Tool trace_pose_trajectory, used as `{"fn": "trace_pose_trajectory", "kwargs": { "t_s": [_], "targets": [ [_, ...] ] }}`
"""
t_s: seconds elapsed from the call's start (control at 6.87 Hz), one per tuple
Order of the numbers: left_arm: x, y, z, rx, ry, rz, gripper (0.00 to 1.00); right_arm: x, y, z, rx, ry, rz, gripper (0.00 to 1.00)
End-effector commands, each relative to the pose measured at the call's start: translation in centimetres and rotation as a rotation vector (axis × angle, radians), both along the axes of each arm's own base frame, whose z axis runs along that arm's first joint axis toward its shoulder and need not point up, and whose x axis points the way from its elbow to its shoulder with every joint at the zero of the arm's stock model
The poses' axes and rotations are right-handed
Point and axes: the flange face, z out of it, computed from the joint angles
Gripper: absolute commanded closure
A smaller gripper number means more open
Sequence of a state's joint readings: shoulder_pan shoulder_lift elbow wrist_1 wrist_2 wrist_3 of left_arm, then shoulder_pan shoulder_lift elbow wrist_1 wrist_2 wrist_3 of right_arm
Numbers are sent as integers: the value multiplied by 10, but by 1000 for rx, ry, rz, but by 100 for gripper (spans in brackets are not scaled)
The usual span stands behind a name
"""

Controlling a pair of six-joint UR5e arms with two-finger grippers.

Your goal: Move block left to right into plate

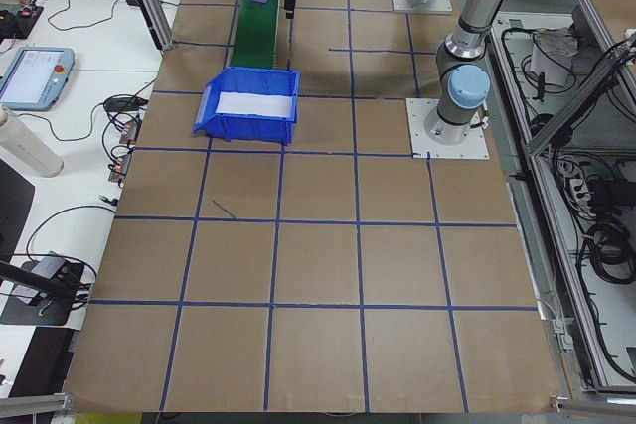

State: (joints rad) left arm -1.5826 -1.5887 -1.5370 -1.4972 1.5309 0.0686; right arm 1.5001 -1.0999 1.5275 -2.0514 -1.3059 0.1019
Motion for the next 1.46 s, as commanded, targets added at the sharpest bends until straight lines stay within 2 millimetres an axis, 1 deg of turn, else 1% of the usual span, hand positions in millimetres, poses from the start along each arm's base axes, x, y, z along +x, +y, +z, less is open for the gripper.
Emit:
{"fn": "trace_pose_trajectory", "kwargs": {
  "t_s": [0.0,0.15,0.29,0.44,0.58,0.73,0.87,1.02,1.16,1.31],
  "targets": [
    [4,0,2,-4,0,7,0,-3,-7,-23,-13,18,50,1],
    [4,0,3,-6,0,4,0,-6,-9,-34,-14,38,69,13],
    [4,0,2,-4,0,4,0,-13,-9,-33,-13,113,73,40],
    [4,0,2,-4,0,5,0,-18,-11,-24,-32,161,114,57],
    [4,0,2,-4,0,5,0,-31,-7,-12,-51,265,238,60],
    [5,0,2,-4,0,7,0,-38,3,16,-81,352,330,60],
    [5,0,2,-4,0,7,0,-57,13,30,-81,404,381,60],
    [6,0,2,-4,0,8,0,-111,29,47,-66,432,403,60],
    [6,0,2,-4,0,8,0,-171,39,56,-57,455,471,60],
    [6,0,2,-4,0,8,0,-257,53,58,-36,470,524,60]
  ]
}}
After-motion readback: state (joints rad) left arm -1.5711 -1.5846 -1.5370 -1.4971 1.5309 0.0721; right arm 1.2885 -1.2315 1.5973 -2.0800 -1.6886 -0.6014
